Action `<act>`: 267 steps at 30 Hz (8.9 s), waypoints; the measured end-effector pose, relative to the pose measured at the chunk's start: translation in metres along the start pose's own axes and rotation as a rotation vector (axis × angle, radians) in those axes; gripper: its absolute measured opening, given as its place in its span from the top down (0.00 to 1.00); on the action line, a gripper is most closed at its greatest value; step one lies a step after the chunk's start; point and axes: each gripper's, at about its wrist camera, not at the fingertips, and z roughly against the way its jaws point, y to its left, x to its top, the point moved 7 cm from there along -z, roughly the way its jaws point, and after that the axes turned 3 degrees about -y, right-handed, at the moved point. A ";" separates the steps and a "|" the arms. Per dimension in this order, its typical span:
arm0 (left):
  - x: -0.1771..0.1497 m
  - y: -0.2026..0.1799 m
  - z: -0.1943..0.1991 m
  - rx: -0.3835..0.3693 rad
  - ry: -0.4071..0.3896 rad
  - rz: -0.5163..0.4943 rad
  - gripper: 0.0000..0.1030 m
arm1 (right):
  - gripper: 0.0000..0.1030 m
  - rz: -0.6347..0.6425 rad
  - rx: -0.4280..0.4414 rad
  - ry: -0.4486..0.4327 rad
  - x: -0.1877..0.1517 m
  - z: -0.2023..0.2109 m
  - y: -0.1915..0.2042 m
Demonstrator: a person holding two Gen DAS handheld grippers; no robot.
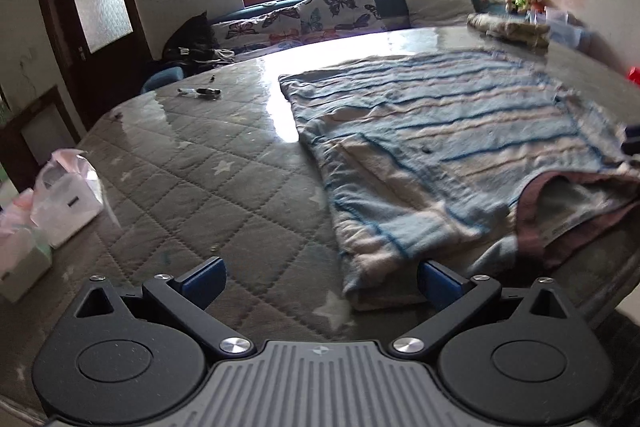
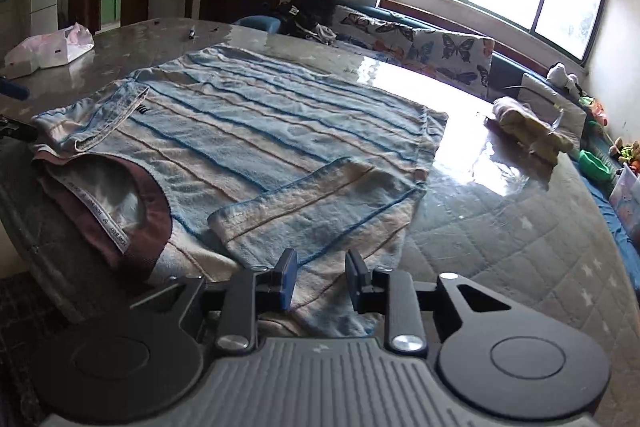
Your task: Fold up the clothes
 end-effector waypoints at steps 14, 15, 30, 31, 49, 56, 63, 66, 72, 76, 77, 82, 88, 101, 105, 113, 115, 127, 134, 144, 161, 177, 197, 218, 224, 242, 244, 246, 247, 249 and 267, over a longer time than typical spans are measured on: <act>-0.005 0.024 0.000 0.144 -0.001 0.025 0.00 | 0.64 -0.011 -0.010 0.006 -0.003 -0.002 -0.003; -0.006 0.025 0.000 0.147 0.002 0.026 0.00 | 0.63 -0.009 -0.012 0.006 -0.003 -0.002 -0.003; 0.017 0.027 0.028 0.053 -0.100 0.084 0.04 | 0.62 -0.015 -0.014 0.004 -0.003 -0.001 -0.004; 0.021 0.023 0.028 0.018 -0.110 0.090 0.06 | 0.62 -0.015 -0.015 0.004 -0.003 -0.002 -0.004; 0.012 -0.023 -0.007 -0.240 -0.067 0.168 0.38 | 0.53 -0.024 -0.022 0.000 -0.002 -0.005 -0.005; 0.042 -0.016 -0.019 -0.223 -0.086 0.183 0.35 | 0.50 -0.028 -0.018 0.000 -0.001 -0.007 -0.004; 0.069 -0.020 -0.049 -0.254 -0.086 0.187 0.37 | 0.49 -0.035 -0.016 -0.004 0.001 -0.008 -0.005; 0.070 -0.020 -0.068 -0.258 -0.047 0.191 0.35 | 0.49 -0.034 -0.011 -0.017 0.005 -0.008 -0.004; 0.061 -0.020 -0.066 -0.259 -0.028 0.165 0.32 | 0.48 -0.038 0.004 -0.013 0.005 -0.016 -0.003; 0.053 -0.022 -0.040 -0.277 -0.040 0.098 0.26 | 0.48 -0.013 0.001 -0.017 0.007 -0.006 -0.001; 0.049 -0.023 -0.031 -0.289 -0.045 0.078 0.25 | 0.48 -0.002 0.007 -0.018 0.007 -0.001 0.000; 0.030 -0.032 0.013 -0.341 -0.075 -0.044 0.18 | 0.46 0.055 0.034 -0.010 0.006 0.021 0.007; 0.007 -0.051 0.032 -0.365 -0.094 -0.203 0.18 | 0.46 0.114 0.068 0.012 -0.002 0.034 0.019; -0.002 -0.079 0.024 -0.373 -0.148 -0.405 0.35 | 0.46 0.167 0.103 0.037 -0.011 0.029 0.036; -0.003 -0.082 0.025 -0.392 -0.157 -0.424 0.40 | 0.46 0.183 0.114 0.038 -0.010 0.027 0.041; 0.009 -0.084 0.017 -0.453 -0.136 -0.347 0.83 | 0.46 0.197 0.149 0.032 -0.005 0.023 0.049; 0.017 -0.078 0.015 -0.463 -0.137 -0.293 0.86 | 0.46 0.205 0.158 0.034 -0.005 0.024 0.051; 0.056 -0.067 -0.004 -0.503 -0.111 -0.147 0.88 | 0.49 0.153 0.166 -0.018 0.004 0.006 0.052; 0.030 -0.071 0.008 -0.491 -0.101 -0.223 0.80 | 0.85 0.042 0.211 -0.013 0.012 -0.003 0.042; 0.005 -0.077 0.021 -0.415 -0.158 -0.348 0.47 | 0.91 -0.064 0.216 -0.044 0.033 0.003 0.030; 0.008 -0.076 0.006 -0.326 -0.195 -0.408 0.91 | 0.90 0.032 0.121 -0.084 0.037 0.003 0.041; 0.012 -0.071 0.004 -0.308 -0.187 -0.373 0.91 | 0.73 0.180 0.078 -0.070 0.000 0.001 0.048; 0.008 -0.043 0.087 -0.340 -0.225 -0.376 0.92 | 0.97 0.177 0.274 -0.089 0.026 0.091 0.076; 0.178 -0.030 -0.058 -0.232 -0.256 -0.325 0.92 | 0.97 0.112 0.187 -0.112 0.163 -0.020 -0.033; 0.189 -0.032 -0.128 -0.227 -0.156 -0.313 0.92 | 0.97 0.079 0.185 -0.031 0.171 -0.088 -0.057; 0.182 -0.020 -0.217 -0.124 -0.024 -0.139 0.64 | 0.82 -0.320 0.127 0.040 0.141 -0.197 -0.108; 0.186 -0.016 -0.213 -0.115 -0.029 -0.112 0.49 | 0.80 -0.332 0.099 0.016 0.143 -0.190 -0.112; 0.191 -0.010 -0.206 -0.102 -0.045 -0.084 0.48 | 0.76 -0.328 0.083 -0.016 0.149 -0.178 -0.112; 0.194 -0.006 -0.201 -0.095 -0.057 -0.069 0.48 | 0.75 -0.322 0.090 -0.019 0.152 -0.175 -0.109; 0.198 -0.003 -0.188 -0.104 -0.087 -0.043 0.48 | 0.75 -0.309 0.104 -0.027 0.158 -0.169 -0.102; 0.168 -0.014 -0.225 -0.217 0.009 0.138 0.49 | 0.67 -0.308 0.147 0.047 0.139 -0.211 -0.058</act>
